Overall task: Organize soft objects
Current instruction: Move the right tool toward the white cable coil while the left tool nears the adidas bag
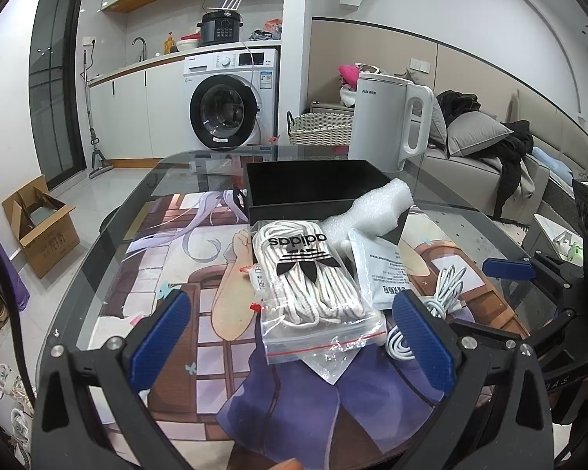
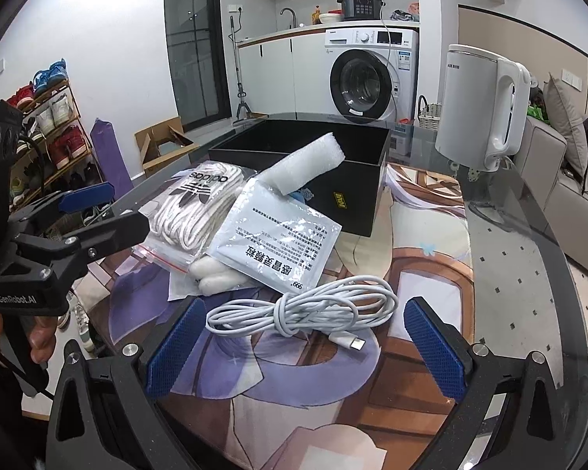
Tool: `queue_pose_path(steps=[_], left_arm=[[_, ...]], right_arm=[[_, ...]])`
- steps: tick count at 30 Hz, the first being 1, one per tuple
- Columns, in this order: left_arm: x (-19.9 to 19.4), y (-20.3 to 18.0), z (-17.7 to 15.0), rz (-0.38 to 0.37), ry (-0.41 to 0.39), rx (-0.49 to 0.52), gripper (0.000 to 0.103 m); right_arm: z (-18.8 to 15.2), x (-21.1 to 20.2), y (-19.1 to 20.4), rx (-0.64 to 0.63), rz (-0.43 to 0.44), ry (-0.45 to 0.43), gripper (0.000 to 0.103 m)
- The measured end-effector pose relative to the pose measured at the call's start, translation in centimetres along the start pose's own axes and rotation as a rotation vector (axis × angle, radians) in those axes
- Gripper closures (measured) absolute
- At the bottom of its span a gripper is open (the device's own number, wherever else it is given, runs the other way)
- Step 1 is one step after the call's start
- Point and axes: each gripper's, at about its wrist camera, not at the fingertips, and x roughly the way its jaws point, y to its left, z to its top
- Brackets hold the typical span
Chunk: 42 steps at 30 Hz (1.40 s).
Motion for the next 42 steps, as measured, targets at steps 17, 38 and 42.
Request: queue_pose_path(steps=[17,38,42], left_arm=[[0.2,0.8,0.0,0.01,0.005,-0.006,0.0],[0.5,0.9,-0.1,0.017,0.009,-0.004,0.0],[0.5,1.0,-0.1,0.018,0.011,-0.003,0.0]], right_arm=[[-0.4,0.7,-0.1,-0.002,0.001,0.037,0.0],[-0.6,2.2,-1.1,0.091,0.005,0.086,0.0],[-0.6,2.4,-0.9,0.097,0.003,0.097,0.0]])
